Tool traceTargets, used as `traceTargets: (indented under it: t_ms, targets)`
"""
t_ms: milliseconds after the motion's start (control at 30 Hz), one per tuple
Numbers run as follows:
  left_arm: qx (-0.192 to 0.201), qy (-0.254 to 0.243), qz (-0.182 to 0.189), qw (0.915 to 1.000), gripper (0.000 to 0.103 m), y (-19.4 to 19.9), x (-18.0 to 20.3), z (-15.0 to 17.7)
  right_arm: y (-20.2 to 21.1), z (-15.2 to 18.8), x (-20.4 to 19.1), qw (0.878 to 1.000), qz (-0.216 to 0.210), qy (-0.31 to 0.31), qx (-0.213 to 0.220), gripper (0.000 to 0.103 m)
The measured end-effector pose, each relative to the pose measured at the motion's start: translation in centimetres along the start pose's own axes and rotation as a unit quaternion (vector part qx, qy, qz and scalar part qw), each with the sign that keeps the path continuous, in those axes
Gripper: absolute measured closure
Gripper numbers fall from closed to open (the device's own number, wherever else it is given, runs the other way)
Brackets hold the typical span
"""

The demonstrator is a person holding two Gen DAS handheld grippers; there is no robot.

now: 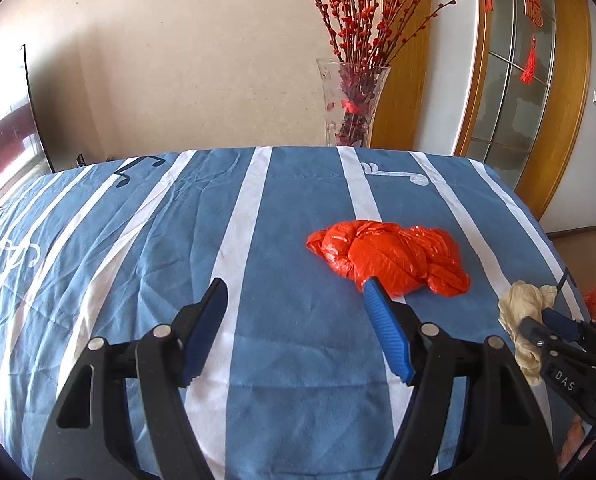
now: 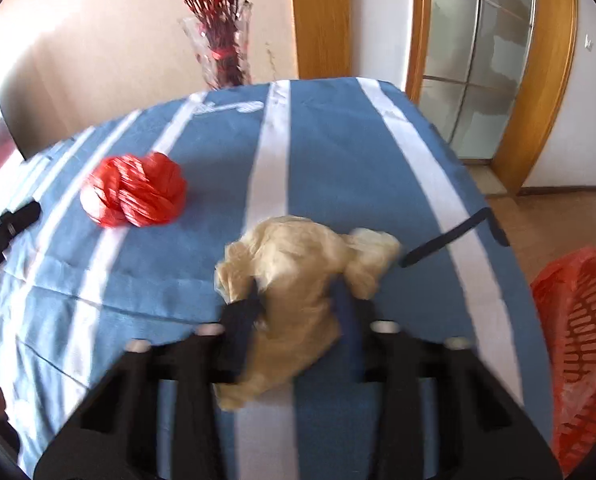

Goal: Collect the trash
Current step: 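Grasp the beige cloth with the right gripper while the left gripper grasps the red bag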

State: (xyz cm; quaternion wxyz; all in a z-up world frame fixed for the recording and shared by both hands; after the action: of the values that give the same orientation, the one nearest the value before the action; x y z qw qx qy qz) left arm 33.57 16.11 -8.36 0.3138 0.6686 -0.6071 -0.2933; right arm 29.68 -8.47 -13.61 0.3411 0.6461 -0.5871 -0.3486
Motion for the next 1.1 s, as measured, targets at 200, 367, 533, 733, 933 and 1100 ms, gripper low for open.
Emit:
traceTargets:
  t_ms: [200, 367, 533, 733, 933, 1100]
  targets:
    - [-0.005, -0.007, 0.012, 0.9999, 0.027, -1.2, 2.2, -1.2, 1.3, 0.4, 2.0, 1.000, -0.014, -0.019, 0.018, 0.096]
    - [-0.015, -0.030, 0.016, 0.9993, 0.018, -3.0, 5.1, -2.7, 3.8, 0.7, 3.6, 0.998, -0.017, -0.027, 0.048, 0.096]
    - [-0.026, -0.066, -0.002, 0.9975, 0.008, -5.4, 7.0, -4.1, 4.7, 0.9, 4.5, 0.998, -0.028, -0.036, 0.052, 0.096]
    - [-0.083, -0.067, 0.027, 0.9939, 0.021, -8.4, 7.8, -2.1, 4.8, 1.1, 4.7, 0.997, -0.041, -0.041, 0.050, 0.096]
    - [-0.070, -0.086, 0.058, 0.9921, 0.063, -7.4, 9.5, -1.8, 5.3, 1.5, 4.9, 0.997, -0.045, -0.047, 0.052, 0.096]
    - [-0.043, -0.100, 0.048, 0.9929, 0.064, -5.1, 10.2, -1.7, 6.7, 1.9, 5.6, 0.996, -0.042, -0.051, 0.064, 0.096]
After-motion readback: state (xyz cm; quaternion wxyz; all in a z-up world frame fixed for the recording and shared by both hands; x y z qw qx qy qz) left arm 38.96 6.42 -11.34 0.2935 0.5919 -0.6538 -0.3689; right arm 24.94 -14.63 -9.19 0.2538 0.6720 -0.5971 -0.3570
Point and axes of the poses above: each gripper's, at about its wrist camera, not at the fingertips, and y roughly against the way its jaws point, x to its right, z to its underside, the point moved 9 cm from there along -y, roughly the way its jaws point, and after that the axes turned 9 degrees about -x, right-handed, at the moved point
